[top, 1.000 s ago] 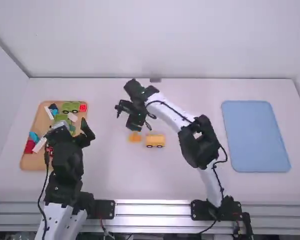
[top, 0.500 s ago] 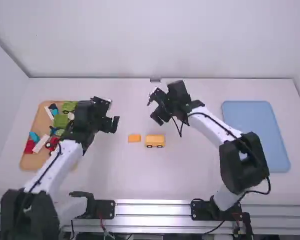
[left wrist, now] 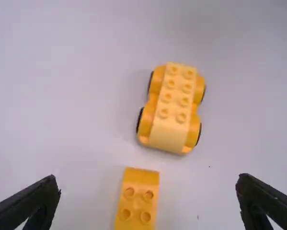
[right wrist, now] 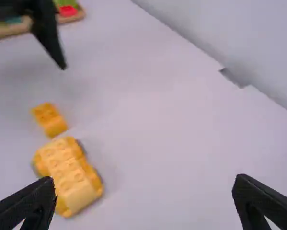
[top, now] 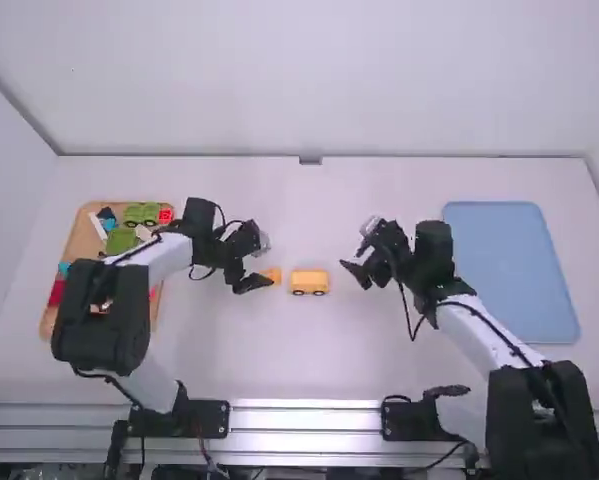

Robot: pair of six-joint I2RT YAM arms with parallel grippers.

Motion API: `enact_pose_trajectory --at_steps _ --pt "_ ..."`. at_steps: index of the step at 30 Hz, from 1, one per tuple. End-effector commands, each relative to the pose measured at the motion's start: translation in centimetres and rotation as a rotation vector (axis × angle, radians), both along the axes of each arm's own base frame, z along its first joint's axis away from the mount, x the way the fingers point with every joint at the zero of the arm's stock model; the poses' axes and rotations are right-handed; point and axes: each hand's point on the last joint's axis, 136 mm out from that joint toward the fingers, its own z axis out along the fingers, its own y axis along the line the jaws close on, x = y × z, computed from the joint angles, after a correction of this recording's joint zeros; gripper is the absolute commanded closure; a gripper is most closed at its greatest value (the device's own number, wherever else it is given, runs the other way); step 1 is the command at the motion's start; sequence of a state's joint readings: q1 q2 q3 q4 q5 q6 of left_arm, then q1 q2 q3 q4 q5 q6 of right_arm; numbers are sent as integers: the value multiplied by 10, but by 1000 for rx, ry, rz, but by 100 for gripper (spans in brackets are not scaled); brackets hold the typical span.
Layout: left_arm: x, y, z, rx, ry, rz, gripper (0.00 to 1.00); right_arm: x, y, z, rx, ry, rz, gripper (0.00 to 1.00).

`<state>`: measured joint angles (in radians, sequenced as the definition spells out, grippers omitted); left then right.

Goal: Assemble lego blocks to make yellow taxi

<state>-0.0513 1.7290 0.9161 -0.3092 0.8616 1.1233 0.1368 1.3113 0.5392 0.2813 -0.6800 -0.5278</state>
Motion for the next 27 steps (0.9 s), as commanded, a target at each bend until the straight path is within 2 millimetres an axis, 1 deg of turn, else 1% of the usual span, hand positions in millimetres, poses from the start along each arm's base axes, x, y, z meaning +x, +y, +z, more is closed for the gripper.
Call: enact_pose_trajectory --at_steps 1,5,7,10,14,19,20,21,24,27 --pt "-9 -9 -4 -61 -69 -123 7 -28 11 18 157 -24 233 2" --pt "-13 -8 -16 -99 -37 -135 11 -29 2 20 219 -14 263 1" --pt "-14 -3 -25 -118 -16 -128 12 -31 1 21 242 -9 280 2" --pt "-15 3 -31 -159 -21 -126 12 -32 0 21 246 -8 280 2" --pt "-18 14 -39 -227 -40 -105 10 -31 5 20 231 -11 284 2" --pt "-15 13 -55 -229 -40 -81 10 -33 13 23 224 -40 312 2" --pt "-14 11 -59 -217 -43 -79 12 -33 16 25 223 -52 324 2" --pt "-14 11 -61 -211 -46 -79 13 -34 17 25 223 -55 327 2" --pt "-16 8 -66 -190 -70 -90 19 -35 22 27 221 -72 346 2" --pt "-16 10 -71 -177 -84 -79 26 -35 21 28 221 -75 345 2"
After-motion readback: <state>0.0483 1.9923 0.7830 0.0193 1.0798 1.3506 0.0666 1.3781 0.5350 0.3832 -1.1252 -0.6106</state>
